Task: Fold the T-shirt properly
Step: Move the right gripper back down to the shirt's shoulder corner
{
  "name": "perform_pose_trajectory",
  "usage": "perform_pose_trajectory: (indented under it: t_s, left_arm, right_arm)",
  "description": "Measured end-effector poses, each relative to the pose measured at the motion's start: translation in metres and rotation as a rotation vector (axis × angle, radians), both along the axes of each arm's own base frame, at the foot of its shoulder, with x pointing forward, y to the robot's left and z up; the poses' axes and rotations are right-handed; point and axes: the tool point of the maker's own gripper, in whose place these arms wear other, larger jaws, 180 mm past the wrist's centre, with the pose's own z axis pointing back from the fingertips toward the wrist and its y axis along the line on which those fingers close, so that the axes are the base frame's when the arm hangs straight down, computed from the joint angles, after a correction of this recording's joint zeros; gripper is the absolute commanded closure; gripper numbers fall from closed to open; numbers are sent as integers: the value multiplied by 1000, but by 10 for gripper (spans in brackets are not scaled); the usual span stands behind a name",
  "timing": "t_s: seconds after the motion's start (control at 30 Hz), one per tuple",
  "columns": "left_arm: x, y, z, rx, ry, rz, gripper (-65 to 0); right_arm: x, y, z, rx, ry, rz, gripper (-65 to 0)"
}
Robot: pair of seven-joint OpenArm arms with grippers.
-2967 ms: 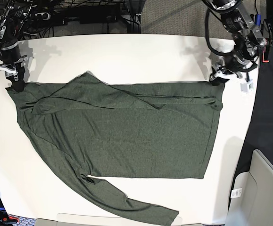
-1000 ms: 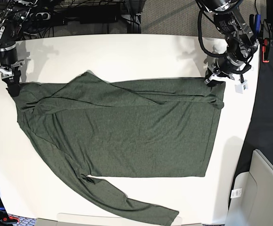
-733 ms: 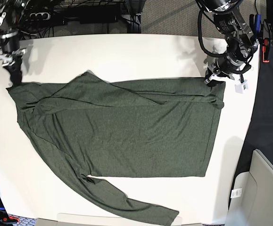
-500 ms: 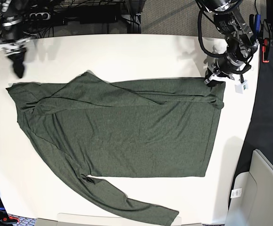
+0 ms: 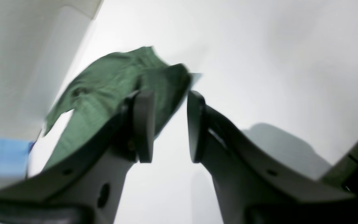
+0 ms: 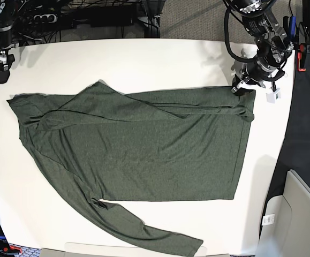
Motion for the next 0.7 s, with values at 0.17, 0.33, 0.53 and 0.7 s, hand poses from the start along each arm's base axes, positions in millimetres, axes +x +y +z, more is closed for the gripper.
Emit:
perform_pose_trajectory:
  t_s: [0.17,0.33,0.53,0.7]
  left_arm:
    - [-4,-4,-2,-14,-7,3,0]
    - [-5,-4,-2,-12,-6,5,0]
    - [-6,-4,-3,-12,-4,5,0]
    - [-7,-4,-3,-12,-4,5,0]
  right_arm:
    - [7,-18,1,-10,24,-81,-186]
    - [8,-28,-14,27,72,-130,-186]
    - [36,-30,-15,28,97,-140,-186]
    - [53,-15,-27,42,148,-127,-186]
